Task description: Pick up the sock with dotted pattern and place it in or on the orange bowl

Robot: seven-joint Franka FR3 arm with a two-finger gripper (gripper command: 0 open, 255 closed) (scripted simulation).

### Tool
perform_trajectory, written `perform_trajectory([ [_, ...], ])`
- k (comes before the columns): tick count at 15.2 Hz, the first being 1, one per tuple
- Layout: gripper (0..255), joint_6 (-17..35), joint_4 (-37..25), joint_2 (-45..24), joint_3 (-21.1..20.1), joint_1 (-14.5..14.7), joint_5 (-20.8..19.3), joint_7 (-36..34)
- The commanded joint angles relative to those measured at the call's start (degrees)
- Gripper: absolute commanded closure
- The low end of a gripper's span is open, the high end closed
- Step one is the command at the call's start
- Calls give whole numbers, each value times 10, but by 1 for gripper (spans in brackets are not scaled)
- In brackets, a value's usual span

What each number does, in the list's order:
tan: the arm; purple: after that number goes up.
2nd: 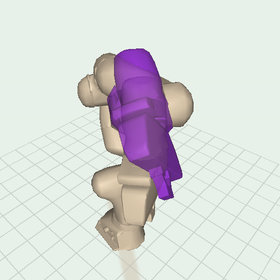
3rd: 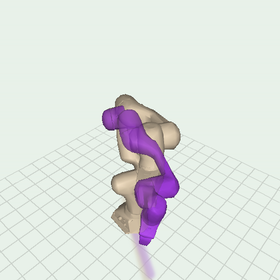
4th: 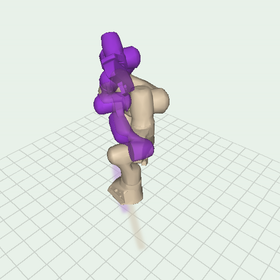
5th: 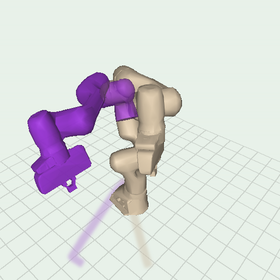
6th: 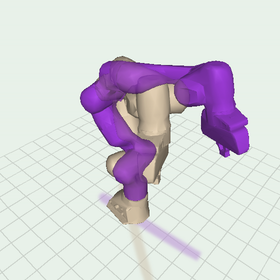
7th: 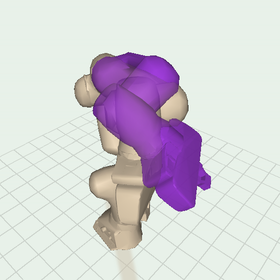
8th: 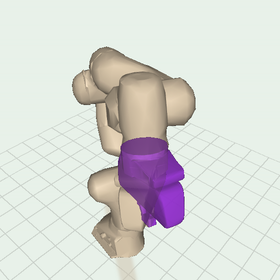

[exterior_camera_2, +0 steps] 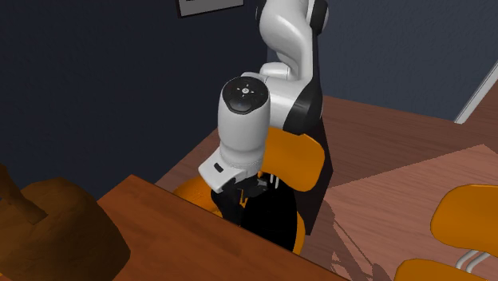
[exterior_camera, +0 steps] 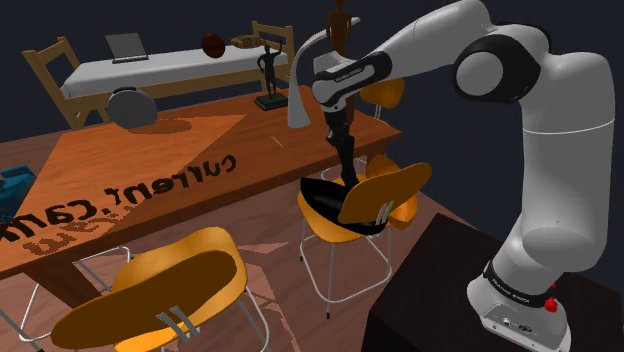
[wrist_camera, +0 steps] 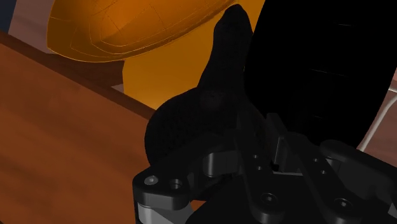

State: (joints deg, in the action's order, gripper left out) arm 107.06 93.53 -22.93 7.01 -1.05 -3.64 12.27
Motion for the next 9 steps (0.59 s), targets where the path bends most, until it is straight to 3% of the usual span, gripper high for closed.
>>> perform_trajectory([
  [1,255,-10,-9,4,3,-2,-1,0],
  [9,255,-65,-50,18,3,-1,-2,4],
])
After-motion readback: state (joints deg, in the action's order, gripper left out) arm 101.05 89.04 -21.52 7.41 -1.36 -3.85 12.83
